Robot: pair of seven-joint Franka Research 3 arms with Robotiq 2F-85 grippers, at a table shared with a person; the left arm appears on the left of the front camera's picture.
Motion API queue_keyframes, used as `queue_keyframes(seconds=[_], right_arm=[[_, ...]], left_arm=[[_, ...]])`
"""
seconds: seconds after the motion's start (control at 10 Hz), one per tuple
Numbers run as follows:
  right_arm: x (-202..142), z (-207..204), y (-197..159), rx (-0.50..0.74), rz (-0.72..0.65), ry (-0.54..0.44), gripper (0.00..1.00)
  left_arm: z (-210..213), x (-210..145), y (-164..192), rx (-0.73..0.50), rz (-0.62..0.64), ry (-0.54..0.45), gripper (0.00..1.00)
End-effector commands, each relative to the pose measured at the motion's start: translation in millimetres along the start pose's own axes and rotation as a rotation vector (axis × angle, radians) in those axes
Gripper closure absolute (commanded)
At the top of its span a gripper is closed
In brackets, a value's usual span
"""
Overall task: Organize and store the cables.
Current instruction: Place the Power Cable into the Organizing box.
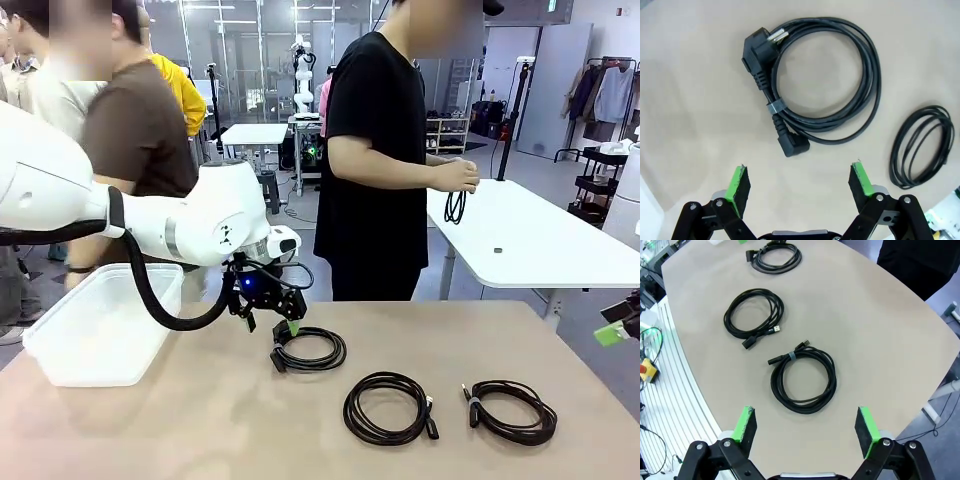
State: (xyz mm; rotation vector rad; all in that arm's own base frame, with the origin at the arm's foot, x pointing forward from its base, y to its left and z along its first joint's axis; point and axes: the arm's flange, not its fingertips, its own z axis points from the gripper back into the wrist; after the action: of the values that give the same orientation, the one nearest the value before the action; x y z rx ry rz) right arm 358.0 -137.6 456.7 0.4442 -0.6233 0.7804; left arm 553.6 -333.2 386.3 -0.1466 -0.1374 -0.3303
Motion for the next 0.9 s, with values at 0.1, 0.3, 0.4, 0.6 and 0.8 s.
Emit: queue_keyframes(seconds=[0.1,0.3,0.4,0.6,0.8], right_arm=[[2.8,1.0,-1.5,-0.004,-0.028,-0.005,0.00],[2.8,1.0,-1.5,-0.004,-0.028,-0.005,0.00],[2.8,1.0,-1.5,-0.004,-0.028,-0.005,0.00],[2.8,1.0,-1.5,-0.004,-0.028,-0.005,0.00],[2.8,1.0,-1.5,-0.004,-0.028,-0.005,0.00]], left_arm=[[-19.8,12.8,2.4,0.030,-0.001,0.011,0.00],[-37.5,21.8,3.1,0.006,0.034,0.030,0.00],[-47.2,27.8,4.2,0.012,0.041,0.047,0.00],[-63.1,37.5,12.7,-0.017,0.134,0.026,0.00],[-70.7,41.2,16.2,-0.021,0.199,0.025,0.00]])
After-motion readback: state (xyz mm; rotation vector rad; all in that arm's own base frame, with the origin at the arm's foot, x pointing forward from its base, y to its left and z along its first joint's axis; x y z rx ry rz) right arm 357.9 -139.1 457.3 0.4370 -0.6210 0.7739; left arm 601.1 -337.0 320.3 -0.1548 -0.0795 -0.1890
